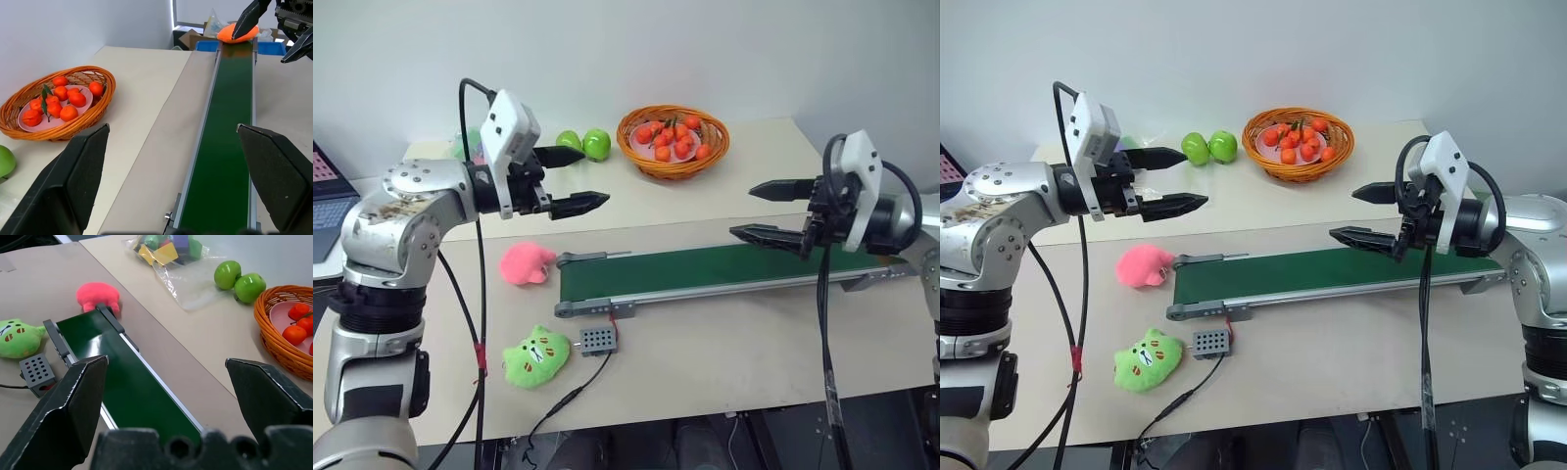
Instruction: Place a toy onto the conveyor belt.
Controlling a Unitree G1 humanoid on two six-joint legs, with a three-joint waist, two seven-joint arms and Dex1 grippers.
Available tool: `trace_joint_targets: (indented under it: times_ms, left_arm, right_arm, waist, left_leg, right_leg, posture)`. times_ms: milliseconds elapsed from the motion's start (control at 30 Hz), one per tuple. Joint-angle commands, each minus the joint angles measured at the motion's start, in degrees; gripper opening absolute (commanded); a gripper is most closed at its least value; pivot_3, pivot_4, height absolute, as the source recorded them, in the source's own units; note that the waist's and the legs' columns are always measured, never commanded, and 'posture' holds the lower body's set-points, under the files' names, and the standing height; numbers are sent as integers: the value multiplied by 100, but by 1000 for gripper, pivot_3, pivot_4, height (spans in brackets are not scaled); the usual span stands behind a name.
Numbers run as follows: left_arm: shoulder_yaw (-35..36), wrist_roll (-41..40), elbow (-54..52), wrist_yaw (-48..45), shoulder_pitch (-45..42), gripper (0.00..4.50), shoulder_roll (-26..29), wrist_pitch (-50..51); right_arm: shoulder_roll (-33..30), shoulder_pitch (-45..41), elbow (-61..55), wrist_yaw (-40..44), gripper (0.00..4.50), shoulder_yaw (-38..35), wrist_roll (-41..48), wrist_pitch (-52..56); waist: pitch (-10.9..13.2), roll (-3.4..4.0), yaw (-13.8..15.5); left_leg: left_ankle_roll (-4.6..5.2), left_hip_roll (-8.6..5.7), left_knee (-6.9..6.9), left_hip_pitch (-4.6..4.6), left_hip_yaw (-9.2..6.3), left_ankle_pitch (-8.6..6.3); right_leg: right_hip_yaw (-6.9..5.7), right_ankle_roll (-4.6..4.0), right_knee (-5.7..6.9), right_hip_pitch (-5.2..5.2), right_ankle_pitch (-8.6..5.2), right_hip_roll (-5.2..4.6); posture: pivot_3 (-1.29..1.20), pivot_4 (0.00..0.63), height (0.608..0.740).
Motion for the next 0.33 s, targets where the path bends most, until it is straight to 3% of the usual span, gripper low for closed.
trace_joint_targets:
  times_ms: [33,333]
  left_arm:
    - [120,1,-61,-30,-200,4468,-5,-158]
    - [126,-13,-35,-23,-192,4468,-57,-145]
  right_arm:
    - [-130,-169,-19,2,4500,-188,-47,-175]
    - [-121,-238,31,29,4500,-145,-117,-236]
  waist:
    - [0,0,0]
    - [0,0,-1]
  left_leg:
    - [0,0,0,0,0,0]
    - [0,0,0,0,0,0]
  right_leg:
    - [0,0,0,0,0,0]
    - [0,0,0,0,0,0]
  posture:
    - [0,150,740]
    - [0,150,740]
